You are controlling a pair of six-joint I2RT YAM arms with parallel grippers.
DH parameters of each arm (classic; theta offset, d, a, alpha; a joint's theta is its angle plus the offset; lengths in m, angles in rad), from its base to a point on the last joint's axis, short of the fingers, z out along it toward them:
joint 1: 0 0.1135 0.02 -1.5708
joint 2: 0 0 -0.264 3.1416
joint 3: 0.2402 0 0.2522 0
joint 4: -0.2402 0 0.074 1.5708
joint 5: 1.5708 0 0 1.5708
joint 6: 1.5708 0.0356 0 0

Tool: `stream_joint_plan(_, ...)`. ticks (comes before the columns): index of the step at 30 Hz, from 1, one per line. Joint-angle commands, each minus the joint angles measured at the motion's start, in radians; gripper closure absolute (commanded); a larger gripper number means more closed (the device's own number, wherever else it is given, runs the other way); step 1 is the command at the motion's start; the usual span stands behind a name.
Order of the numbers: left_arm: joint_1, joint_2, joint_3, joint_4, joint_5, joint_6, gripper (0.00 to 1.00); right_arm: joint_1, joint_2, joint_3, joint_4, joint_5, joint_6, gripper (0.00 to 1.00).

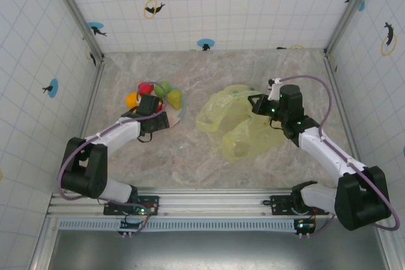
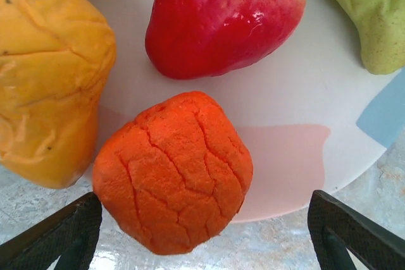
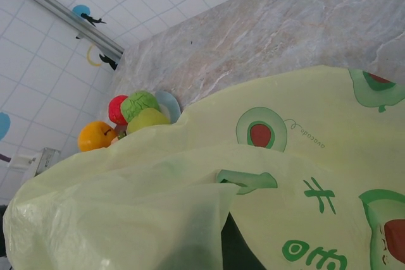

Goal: Place the fruits into the plastic bag

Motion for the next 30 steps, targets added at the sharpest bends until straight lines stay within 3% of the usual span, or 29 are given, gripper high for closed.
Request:
stream_joint_plan(1, 0.005, 0.036, 0.029, 0.022, -0.02, 0.017, 0.14, -0.008, -0.003, -0.02, 0.042, -0.012, -0.006, 1.0)
stream_joint_plan(8, 0.005, 0.105, 0.051, 0.064, -0.037, 0.007, 0.19, -0.009, 0.0, -0.024, 0.049, -0.016, 0.0, 1.0)
stream_joint_plan(19, 0.004, 0.126, 0.055, 0.103, -0.036, -0.003, 0.4, -0.013, -0.005, -0.026, 0.033, -0.021, -0.004, 1.0)
stream_joint_plan(25, -0.01, -0.01, -0.022, 0.12, 0.026, -0.013, 0.49, -0.012, 0.0, -0.02, 0.029, -0.018, 0.003, 1.0)
stream_joint_plan(30, -0.091, -0.215, -0.118, 0.114, 0.108, -0.041, 0.5, -0.013, 0.011, -0.015, 0.041, -0.019, 0.033, 1.0)
